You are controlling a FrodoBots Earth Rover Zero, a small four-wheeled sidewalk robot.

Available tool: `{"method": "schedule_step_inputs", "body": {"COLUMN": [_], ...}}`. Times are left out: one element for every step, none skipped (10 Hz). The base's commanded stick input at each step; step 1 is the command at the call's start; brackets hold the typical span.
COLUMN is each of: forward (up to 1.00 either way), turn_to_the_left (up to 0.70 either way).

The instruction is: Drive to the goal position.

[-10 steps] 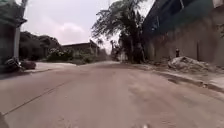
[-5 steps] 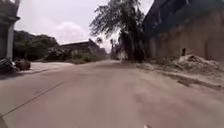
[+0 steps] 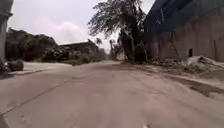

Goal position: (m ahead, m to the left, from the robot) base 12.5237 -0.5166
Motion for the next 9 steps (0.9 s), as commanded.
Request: {"method": "schedule_step_inputs", "body": {"forward": [1.00, 1.00, 1.00, 1.00, 1.00, 1.00, 1.00, 1.00, 1.00], "turn_to_the_left": [0.02, 0.02, 0.02, 0.02, 0.02, 0.02, 0.02, 0.02, 0.02]}}
